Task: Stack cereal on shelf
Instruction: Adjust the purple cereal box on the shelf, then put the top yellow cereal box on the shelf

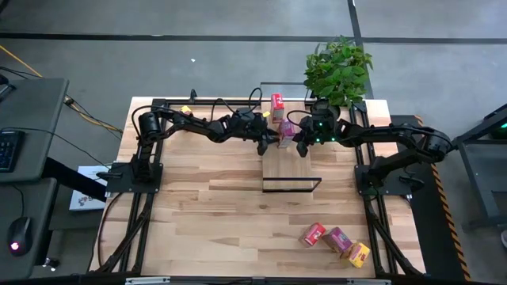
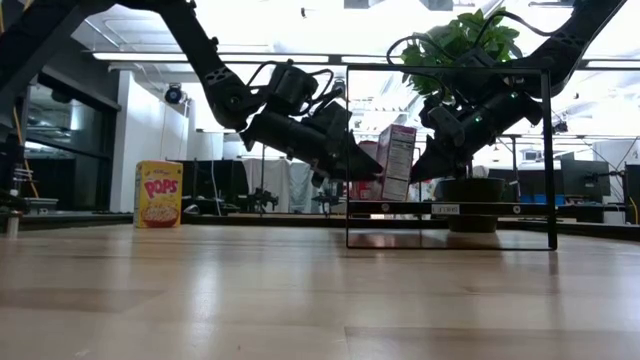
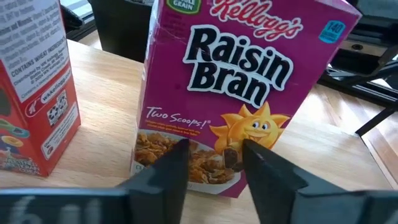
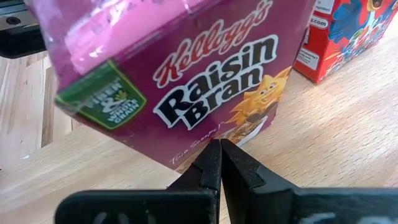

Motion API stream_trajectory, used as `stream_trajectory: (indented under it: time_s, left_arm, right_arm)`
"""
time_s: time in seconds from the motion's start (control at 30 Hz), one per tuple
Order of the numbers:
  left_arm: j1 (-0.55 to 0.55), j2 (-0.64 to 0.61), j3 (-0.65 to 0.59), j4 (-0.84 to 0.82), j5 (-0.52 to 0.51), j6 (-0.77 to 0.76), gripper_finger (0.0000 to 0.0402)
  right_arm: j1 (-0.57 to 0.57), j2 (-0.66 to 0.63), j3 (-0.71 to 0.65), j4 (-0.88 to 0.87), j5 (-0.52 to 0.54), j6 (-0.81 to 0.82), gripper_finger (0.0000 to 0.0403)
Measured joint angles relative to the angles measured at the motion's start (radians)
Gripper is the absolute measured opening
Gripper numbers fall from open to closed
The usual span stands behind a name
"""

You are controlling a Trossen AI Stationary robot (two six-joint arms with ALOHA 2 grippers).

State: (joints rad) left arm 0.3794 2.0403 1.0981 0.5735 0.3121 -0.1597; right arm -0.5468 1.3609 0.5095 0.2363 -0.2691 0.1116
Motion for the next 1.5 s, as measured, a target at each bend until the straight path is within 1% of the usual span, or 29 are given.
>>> stream_trajectory:
  time_s: [0.07,0.17,0.27,0.5,0.63,0.73,0.83,1.0,1.13,1.3,1.43,1.5]
  left_arm:
    - [0.003,0.0,0.0,-0.001,0.01,-0.005,0.0162]
    - [0.016,-0.01,0.0,-0.027,0.053,-0.022,0.0172]
    - [0.032,-0.033,-0.005,-0.06,0.082,-0.032,0.0174]
    - [0.056,-0.064,-0.004,-0.159,0.099,-0.022,0.0175]
    - [0.084,-0.077,-0.004,-0.212,0.154,-0.021,0.0175]
    - [0.109,-0.095,-0.005,-0.253,0.209,-0.021,0.0173]
    - [0.123,-0.121,-0.01,-0.265,0.235,-0.014,0.0169]
    - [0.137,-0.211,-0.077,-0.236,0.233,0.006,0.0163]
    - [0.152,-0.311,-0.184,-0.106,0.204,0.005,0.0161]
    - [0.163,-0.465,-0.361,0.062,0.095,0.005,0.0161]
    - [0.166,-0.595,-0.472,0.074,-0.025,-0.014,0.0161]
    - [0.166,-0.656,-0.5,0.032,-0.071,0.002,0.0161]
  right_arm:
    - [0.0,0.0,0.0,0.0,0.0,0.0,0.0]
    - [0.0,0.0,0.0,0.001,0.0,0.0,0.0]
    - [0.0,0.0,0.0,0.002,0.0,0.0,0.0]
    - [0.0,0.0,0.0,0.006,0.0,0.0,0.0]
    - [0.0,-0.001,0.001,0.0,0.0,-0.004,0.0]
    - [-0.006,-0.013,0.001,-0.029,-0.001,-0.015,0.0]
    - [-0.015,-0.04,0.001,-0.069,-0.001,-0.035,0.0]
    - [-0.029,-0.113,0.001,-0.175,0.0,-0.052,0.0]
    - [-0.031,-0.165,0.001,-0.245,0.0,-0.053,0.0]
    - [-0.022,-0.205,0.001,-0.321,-0.001,-0.068,0.0]
    - [-0.005,-0.211,0.001,-0.337,-0.001,-0.069,0.0]
    - [0.005,-0.211,0.001,-0.337,-0.002,-0.082,0.0]
